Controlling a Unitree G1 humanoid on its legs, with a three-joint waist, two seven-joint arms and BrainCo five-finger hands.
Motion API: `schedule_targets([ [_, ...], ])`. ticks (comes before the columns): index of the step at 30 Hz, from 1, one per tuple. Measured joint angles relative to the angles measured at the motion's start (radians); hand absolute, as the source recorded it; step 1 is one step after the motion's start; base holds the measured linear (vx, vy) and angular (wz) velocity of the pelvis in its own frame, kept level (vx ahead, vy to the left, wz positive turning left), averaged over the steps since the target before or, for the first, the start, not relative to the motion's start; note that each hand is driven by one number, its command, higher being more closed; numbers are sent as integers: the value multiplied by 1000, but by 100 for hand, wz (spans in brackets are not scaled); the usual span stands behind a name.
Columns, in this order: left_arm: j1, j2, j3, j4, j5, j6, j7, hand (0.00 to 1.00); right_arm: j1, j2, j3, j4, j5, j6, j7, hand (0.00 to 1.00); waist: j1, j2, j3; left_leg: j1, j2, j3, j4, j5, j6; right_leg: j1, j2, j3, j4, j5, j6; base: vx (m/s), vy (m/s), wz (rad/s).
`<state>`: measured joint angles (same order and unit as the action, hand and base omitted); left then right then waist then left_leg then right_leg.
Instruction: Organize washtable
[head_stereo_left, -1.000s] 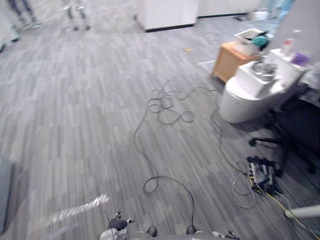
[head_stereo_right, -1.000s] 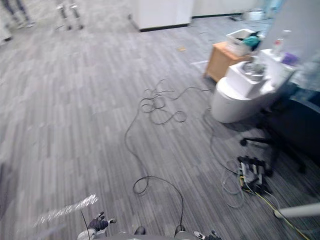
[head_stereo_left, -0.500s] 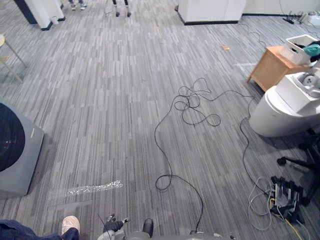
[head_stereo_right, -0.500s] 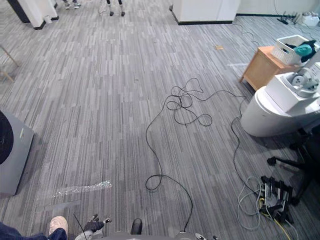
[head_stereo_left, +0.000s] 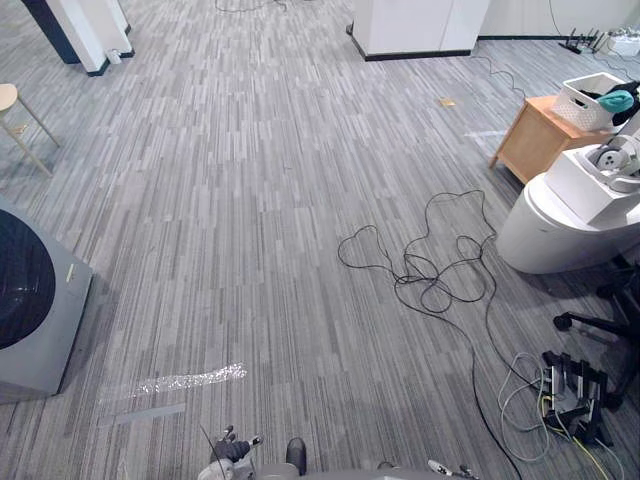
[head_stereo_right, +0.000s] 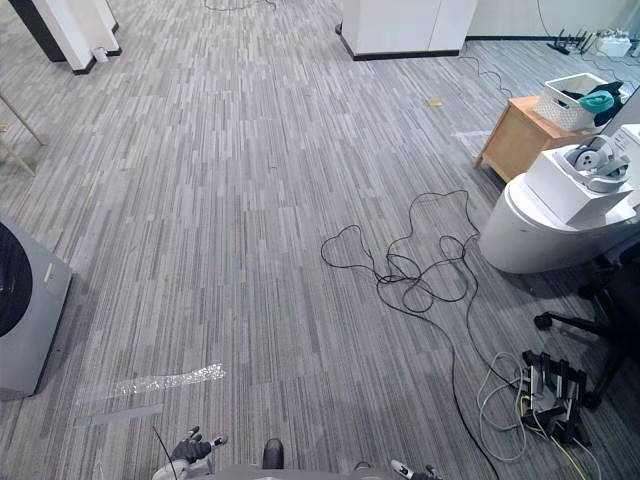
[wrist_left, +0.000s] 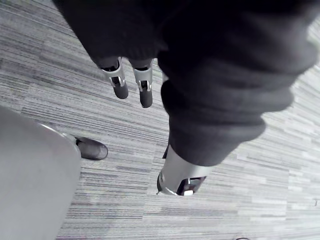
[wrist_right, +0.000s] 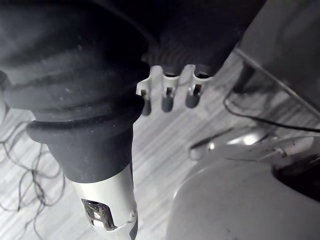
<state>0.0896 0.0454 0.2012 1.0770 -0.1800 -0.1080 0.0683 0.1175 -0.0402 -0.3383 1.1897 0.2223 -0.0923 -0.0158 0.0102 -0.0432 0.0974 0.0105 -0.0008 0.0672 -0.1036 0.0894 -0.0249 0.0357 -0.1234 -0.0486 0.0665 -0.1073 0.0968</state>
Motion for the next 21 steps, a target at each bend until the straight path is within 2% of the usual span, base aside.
schedule_targets([
  [5,0,17,-14,-9,13,-25,4,0,-2,1,35,-5,34,-10,-1,0,3,-16,6,-20,-5,9,8,-16,3,-17,-7,6,2,-5,8,27,5,-4],
  [6,0,19,-17,-12,28,-30,5,0,-5,5,41,-10,46,-13,-1,0,3,-20,6,-33,-12,7,9,-19,7,-27,-14,2,6,-14,21,63,29,15],
  [8,-3,33,-38,-27,38,-31,4,0,-5,15,40,-19,55,-15,-1,0,3,-38,15,-72,-36,-4,82,-76,28,-43,-43,-16,48,-51,43,87,51,33],
  [9,-6,41,-46,-39,38,-33,1,0,-2,22,38,-27,63,-15,-1,0,3,-48,26,-107,-50,-12,187,-145,38,-47,-70,-33,114,-79,68,109,76,35],
  [10,-9,37,-48,-46,46,-31,3,0,-4,9,36,-31,65,-16,5,0,7,-33,36,-128,-40,-27,267,-203,50,-101,-72,-25,280,-92,85,82,60,30],
  [11,-8,37,-57,-46,50,-31,3,0,-4,3,39,-39,65,-17,6,0,6,-24,40,-127,-32,-31,291,-222,54,-139,-70,-25,379,-80,96,153,121,18],
  [12,-14,42,-84,-47,64,-30,2,0,-3,2,42,-49,75,-20,12,0,2,-4,58,-98,-19,-44,329,-261,71,-240,-67,-7,612,-24,96,185,112,9],
  [14,-22,53,-96,-46,88,-25,4,0,-3,-7,46,-51,92,-24,17,0,7,-13,58,-70,-1,-44,340,-290,77,-310,-46,9,716,-109,60,316,104,-9],
  [15,-24,60,-113,-45,112,-26,4,0,-4,-9,62,-58,106,-30,18,0,4,-11,59,-53,18,-44,335,-302,63,-361,-25,-16,698,-144,54,305,56,-19],
  [16,-26,61,-119,-44,121,-26,3,0,-5,-11,65,-60,112,-35,18,0,5,-10,60,-47,25,-44,330,-308,60,-391,-15,-26,668,-146,53,306,36,-20],
  [17,-34,59,-130,-40,138,-26,3,0,-11,-12,65,-67,124,-38,17,0,2,-5,63,-37,39,-43,318,-321,48,-446,-2,-40,576,-141,50,359,13,-17],
  [19,-52,48,-134,-14,167,-26,3,0,-12,-20,65,-66,132,-38,13,0,-4,13,75,29,55,-42,261,-339,20,-484,3,-67,365,-80,45,439,-12,-6],
  [20,-50,44,-142,-14,183,-26,4,0,-10,-24,66,-66,132,-37,11,0,-16,24,83,104,62,-42,202,-343,11,-480,1,-94,192,2,47,571,-72,16],
  [21,-46,46,-156,-8,203,-26,4,0,-11,-23,66,-66,132,-37,10,0,-27,25,83,146,66,-41,171,-350,-1,-478,-1,-103,120,37,42,720,-146,43],
])
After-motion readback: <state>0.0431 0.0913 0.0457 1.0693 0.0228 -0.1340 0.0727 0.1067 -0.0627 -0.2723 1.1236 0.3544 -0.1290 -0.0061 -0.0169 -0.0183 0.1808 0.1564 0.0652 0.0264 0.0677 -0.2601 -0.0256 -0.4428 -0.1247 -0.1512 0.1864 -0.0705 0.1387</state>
